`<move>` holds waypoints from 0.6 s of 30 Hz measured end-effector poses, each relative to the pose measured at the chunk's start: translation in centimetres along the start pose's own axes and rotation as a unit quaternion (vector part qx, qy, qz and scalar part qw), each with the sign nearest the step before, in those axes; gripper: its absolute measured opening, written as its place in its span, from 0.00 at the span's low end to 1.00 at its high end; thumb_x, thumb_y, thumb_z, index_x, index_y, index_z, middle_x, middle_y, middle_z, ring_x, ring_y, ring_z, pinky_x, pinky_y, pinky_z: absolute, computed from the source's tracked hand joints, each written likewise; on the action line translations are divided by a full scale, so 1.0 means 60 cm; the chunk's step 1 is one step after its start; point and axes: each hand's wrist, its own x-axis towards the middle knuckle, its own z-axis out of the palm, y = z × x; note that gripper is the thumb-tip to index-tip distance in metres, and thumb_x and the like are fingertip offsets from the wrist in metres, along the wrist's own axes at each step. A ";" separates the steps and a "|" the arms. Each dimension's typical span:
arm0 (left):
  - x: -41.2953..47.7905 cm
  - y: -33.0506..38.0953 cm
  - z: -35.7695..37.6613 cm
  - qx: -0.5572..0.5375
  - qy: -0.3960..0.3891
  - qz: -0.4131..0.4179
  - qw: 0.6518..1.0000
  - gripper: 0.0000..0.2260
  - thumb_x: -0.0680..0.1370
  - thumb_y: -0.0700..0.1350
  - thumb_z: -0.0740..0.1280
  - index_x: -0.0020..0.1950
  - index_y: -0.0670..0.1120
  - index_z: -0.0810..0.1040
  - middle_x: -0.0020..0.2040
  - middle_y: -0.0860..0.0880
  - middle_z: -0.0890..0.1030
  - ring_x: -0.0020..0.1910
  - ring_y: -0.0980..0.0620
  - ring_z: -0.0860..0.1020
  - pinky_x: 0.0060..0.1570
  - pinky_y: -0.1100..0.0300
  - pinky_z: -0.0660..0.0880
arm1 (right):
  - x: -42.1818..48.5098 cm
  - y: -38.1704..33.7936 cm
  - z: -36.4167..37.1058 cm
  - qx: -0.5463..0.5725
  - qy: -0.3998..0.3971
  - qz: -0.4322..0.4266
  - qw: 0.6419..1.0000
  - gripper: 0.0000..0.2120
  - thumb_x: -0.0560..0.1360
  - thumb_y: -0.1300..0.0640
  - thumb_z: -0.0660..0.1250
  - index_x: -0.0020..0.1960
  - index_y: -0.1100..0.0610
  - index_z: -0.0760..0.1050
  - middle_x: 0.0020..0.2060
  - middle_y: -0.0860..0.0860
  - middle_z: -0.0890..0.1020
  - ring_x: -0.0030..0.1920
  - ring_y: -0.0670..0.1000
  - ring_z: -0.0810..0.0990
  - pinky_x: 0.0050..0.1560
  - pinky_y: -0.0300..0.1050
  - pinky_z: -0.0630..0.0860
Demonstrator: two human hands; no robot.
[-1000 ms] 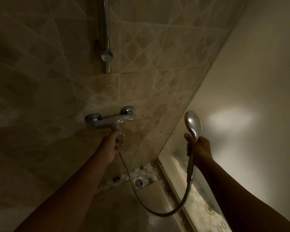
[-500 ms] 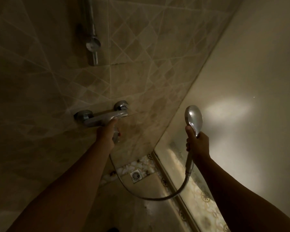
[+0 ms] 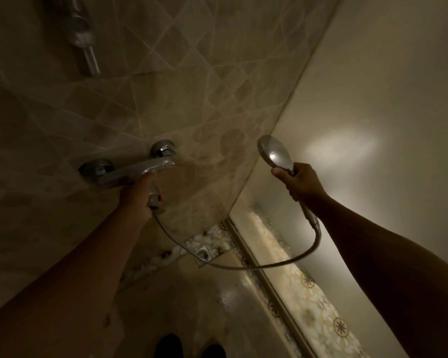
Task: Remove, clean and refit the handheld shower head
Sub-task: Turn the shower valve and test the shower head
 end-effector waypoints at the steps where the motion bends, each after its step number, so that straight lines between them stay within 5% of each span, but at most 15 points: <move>1: -0.005 0.004 0.001 0.005 -0.001 0.001 1.000 0.19 0.75 0.49 0.73 0.63 0.45 0.76 0.46 0.48 0.80 0.37 0.50 0.79 0.39 0.55 0.77 | 0.003 0.002 -0.002 -0.008 -0.007 -0.005 1.000 0.27 0.65 0.32 0.71 0.38 0.58 0.77 0.23 0.52 0.76 0.21 0.50 0.75 0.23 0.43 0.73; 5: -0.020 0.012 0.002 0.024 -0.029 -0.011 0.999 0.16 0.77 0.48 0.70 0.64 0.48 0.76 0.46 0.47 0.78 0.36 0.52 0.75 0.41 0.55 0.76 | 0.011 0.016 -0.010 0.002 -0.016 -0.006 1.000 0.22 0.67 0.35 0.73 0.36 0.53 0.74 0.23 0.50 0.75 0.21 0.48 0.73 0.24 0.42 0.71; 8: -0.026 0.016 0.005 0.068 -0.035 -0.011 0.997 0.06 0.80 0.47 0.64 0.47 0.45 0.74 0.39 0.47 0.73 0.28 0.54 0.74 0.23 0.66 0.73 | 0.015 0.023 -0.013 0.014 -0.019 -0.006 1.000 0.23 0.67 0.35 0.73 0.36 0.55 0.74 0.23 0.50 0.75 0.21 0.50 0.74 0.26 0.44 0.73; 10: -0.030 0.017 0.008 0.115 -0.023 -0.001 0.993 0.10 0.81 0.46 0.62 0.40 0.47 0.69 0.36 0.48 0.71 0.28 0.53 0.72 0.17 0.69 0.69 | 0.017 0.024 -0.013 0.019 -0.023 -0.011 1.000 0.24 0.66 0.33 0.72 0.36 0.54 0.74 0.22 0.49 0.75 0.21 0.50 0.74 0.25 0.44 0.73; 18: -0.053 0.025 0.016 0.131 -0.026 0.000 0.991 0.11 0.82 0.45 0.61 0.40 0.47 0.68 0.38 0.48 0.71 0.33 0.52 0.70 0.33 0.59 0.69 | 0.025 0.022 -0.011 0.023 -0.042 -0.027 0.998 0.25 0.65 0.31 0.70 0.33 0.54 0.73 0.19 0.46 0.73 0.19 0.49 0.74 0.24 0.43 0.72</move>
